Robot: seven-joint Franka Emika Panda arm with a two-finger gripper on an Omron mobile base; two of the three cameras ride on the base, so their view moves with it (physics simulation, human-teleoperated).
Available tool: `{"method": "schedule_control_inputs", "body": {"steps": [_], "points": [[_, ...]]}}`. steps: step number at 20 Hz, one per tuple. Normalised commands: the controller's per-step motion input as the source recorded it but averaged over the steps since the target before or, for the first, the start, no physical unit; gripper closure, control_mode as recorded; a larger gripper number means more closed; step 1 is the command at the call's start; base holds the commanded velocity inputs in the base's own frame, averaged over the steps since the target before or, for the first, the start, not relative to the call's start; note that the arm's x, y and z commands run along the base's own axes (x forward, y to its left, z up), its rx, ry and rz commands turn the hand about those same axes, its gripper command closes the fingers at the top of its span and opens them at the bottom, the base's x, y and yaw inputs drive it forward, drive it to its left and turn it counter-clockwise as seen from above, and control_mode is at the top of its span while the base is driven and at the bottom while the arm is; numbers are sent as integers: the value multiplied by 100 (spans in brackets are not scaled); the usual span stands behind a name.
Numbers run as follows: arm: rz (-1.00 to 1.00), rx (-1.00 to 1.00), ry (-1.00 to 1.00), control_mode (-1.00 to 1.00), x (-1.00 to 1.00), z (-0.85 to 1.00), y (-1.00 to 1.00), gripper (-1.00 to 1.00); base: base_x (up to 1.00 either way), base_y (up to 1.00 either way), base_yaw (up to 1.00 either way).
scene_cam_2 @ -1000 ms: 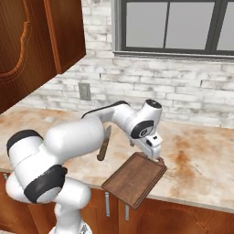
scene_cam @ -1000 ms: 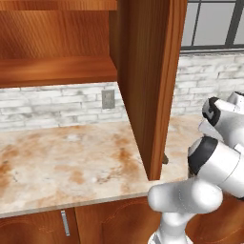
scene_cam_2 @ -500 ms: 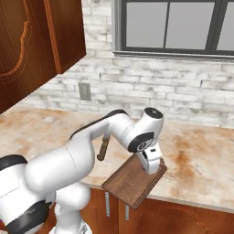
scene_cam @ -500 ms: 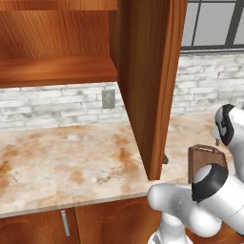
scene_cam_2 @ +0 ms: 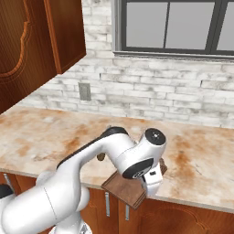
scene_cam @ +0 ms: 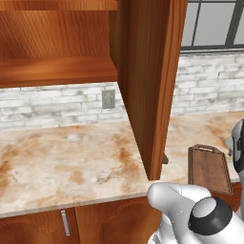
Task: Move the cutting board and knife to the sink. Then move spray from the cabinet to the counter.
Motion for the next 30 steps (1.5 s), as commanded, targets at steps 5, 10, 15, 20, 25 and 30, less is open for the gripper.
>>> {"method": "schedule_control_inputs", "body": {"steps": [5, 10, 15, 20, 25, 30], "points": [[2, 5, -5, -100, -58, 0, -17, -100, 0, 0, 0], [0, 8, -1, -100, -30, 0, -7, -100, 0, 0, 0], [6, 19, -7, -100, -38, -4, -2, -100, 0, 0, 0], [6, 13, -13, -100, -23, -19, -1, -100, 0, 0, 0], [0, 6, -7, -100, 9, -23, -1, -100, 0, 0, 0], [0, 4, 0, -100, 23, -27, 6, -100, 0, 0, 0]]}}
